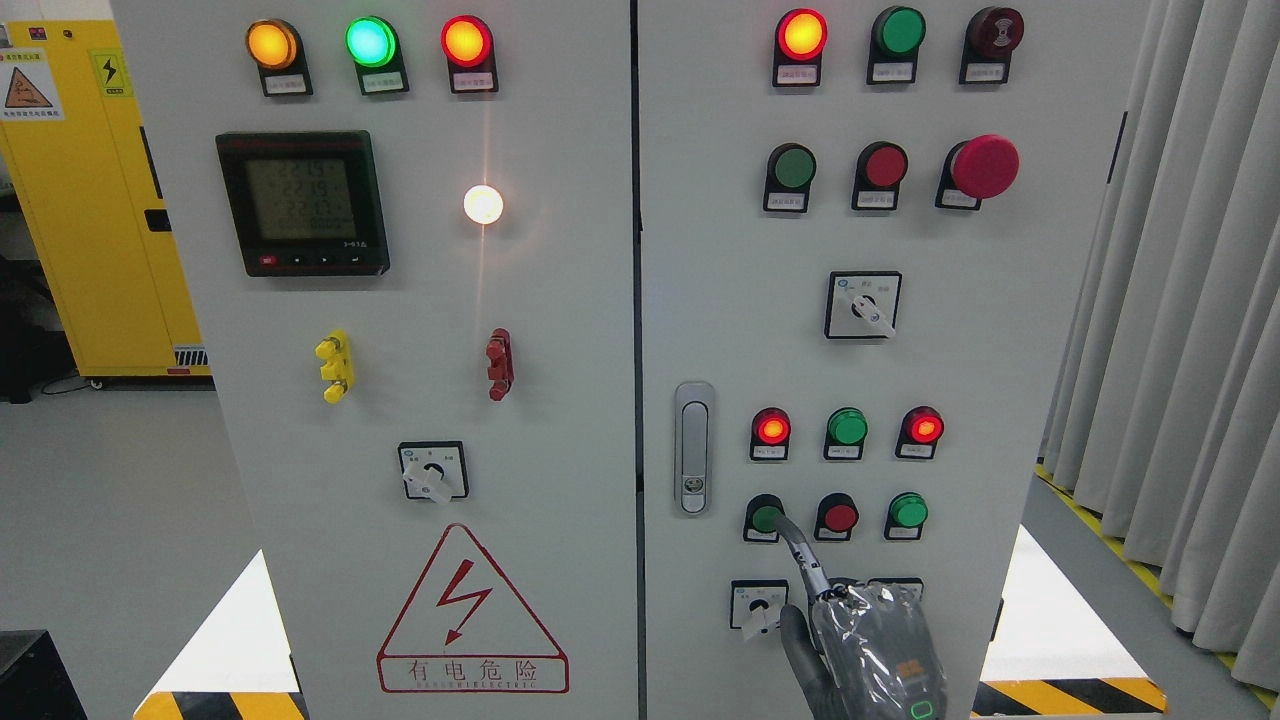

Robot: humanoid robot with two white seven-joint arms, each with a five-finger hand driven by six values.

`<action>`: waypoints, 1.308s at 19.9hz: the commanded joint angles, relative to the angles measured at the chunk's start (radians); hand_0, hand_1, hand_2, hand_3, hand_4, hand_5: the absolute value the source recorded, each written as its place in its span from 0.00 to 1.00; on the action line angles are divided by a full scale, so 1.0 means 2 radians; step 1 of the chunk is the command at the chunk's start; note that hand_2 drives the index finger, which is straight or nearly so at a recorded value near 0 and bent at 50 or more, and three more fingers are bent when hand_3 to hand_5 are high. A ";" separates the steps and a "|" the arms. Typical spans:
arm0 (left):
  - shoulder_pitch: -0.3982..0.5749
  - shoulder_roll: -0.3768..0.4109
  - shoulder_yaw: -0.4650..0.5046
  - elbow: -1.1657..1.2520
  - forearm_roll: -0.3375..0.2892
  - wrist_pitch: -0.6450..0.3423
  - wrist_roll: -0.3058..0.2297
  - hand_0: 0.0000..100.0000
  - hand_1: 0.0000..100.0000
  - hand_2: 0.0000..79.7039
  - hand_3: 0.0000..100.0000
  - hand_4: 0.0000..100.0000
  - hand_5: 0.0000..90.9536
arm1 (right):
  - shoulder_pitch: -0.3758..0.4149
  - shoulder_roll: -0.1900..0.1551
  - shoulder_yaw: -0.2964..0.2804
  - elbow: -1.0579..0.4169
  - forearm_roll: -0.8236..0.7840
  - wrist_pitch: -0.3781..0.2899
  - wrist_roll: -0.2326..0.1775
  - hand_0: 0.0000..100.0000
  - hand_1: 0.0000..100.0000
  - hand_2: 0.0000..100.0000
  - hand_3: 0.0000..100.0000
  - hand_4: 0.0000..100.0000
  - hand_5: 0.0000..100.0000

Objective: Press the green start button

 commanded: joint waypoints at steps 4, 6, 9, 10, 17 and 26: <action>0.000 0.000 0.000 0.000 0.000 0.000 0.000 0.12 0.56 0.00 0.00 0.00 0.00 | 0.045 0.004 0.047 -0.048 -0.175 -0.004 0.004 0.88 0.93 0.10 0.96 1.00 1.00; 0.000 0.000 -0.001 0.000 0.000 0.000 0.000 0.12 0.56 0.00 0.00 0.00 0.00 | 0.055 0.004 0.056 -0.049 -0.227 -0.004 0.011 0.87 0.91 0.13 0.95 1.00 1.00; 0.000 0.000 0.000 0.000 0.000 0.000 0.000 0.12 0.56 0.00 0.00 0.00 0.00 | 0.069 0.004 0.077 -0.056 -0.327 -0.003 0.041 0.92 0.91 0.14 0.86 0.93 0.96; 0.000 0.000 0.000 0.000 0.000 0.000 0.000 0.12 0.56 0.00 0.00 0.00 0.00 | 0.076 0.004 0.084 -0.063 -0.357 -0.002 0.055 0.88 0.88 0.11 0.69 0.79 0.85; 0.000 0.000 0.000 0.000 -0.001 0.000 0.000 0.12 0.56 0.00 0.00 0.00 0.00 | 0.094 0.004 0.099 -0.074 -0.494 0.001 0.091 0.79 0.73 0.00 0.00 0.00 0.00; 0.000 0.000 -0.001 0.000 0.000 0.000 0.000 0.12 0.56 0.00 0.00 0.00 0.00 | 0.095 0.002 0.100 -0.075 -0.514 0.001 0.091 0.83 0.64 0.00 0.00 0.00 0.00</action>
